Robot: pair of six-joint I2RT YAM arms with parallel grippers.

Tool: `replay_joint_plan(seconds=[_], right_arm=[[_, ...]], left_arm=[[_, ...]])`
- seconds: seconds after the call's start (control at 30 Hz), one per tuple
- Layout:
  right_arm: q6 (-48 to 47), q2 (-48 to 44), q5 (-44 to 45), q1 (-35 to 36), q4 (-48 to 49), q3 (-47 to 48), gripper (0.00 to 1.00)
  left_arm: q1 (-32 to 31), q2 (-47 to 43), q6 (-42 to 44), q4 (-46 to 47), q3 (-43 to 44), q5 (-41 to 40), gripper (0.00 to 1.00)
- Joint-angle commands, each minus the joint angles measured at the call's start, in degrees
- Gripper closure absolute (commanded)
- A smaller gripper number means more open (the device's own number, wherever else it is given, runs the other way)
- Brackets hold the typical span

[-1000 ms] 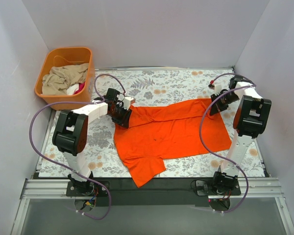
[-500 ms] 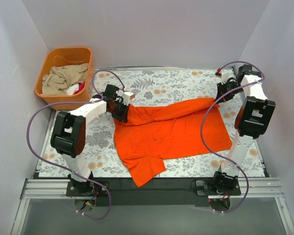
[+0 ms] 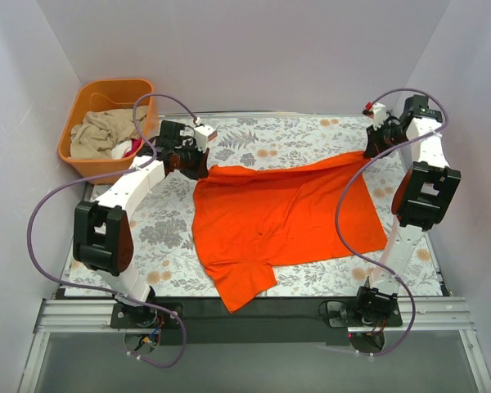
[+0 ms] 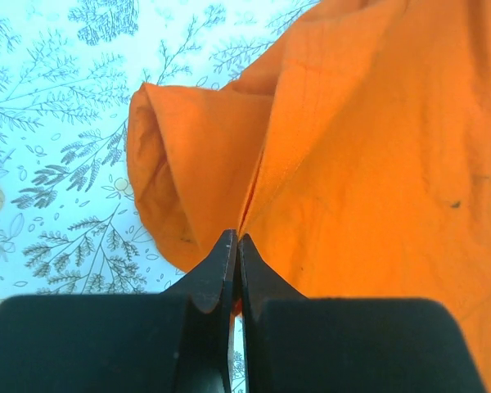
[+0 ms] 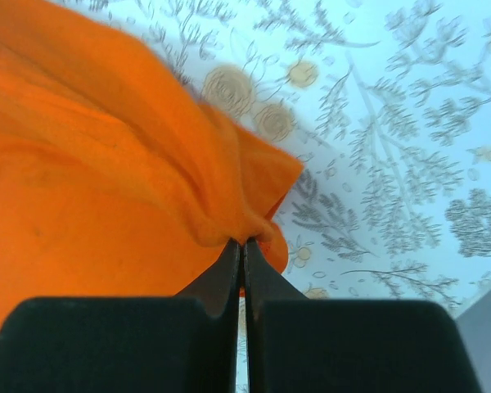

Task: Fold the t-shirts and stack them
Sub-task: Fold the tshirt

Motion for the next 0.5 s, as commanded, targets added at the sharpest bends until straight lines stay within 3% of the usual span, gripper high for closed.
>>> replay_joint_plan(seconds=[0.0,0.47], right_arm=[[-7.17,-3.19,0.22,-0.48,-0.64,-5.07,0.99],[-0.5,4.36,-1.53,0.57,-4.41,-1.13,0.96]], left_arm=[[0.04,-4.83,2.72,-1.52,-1.83,0.44,1.0],[0.04,0.79,2.72,1.03,-0.7,-0.18,1.0]])
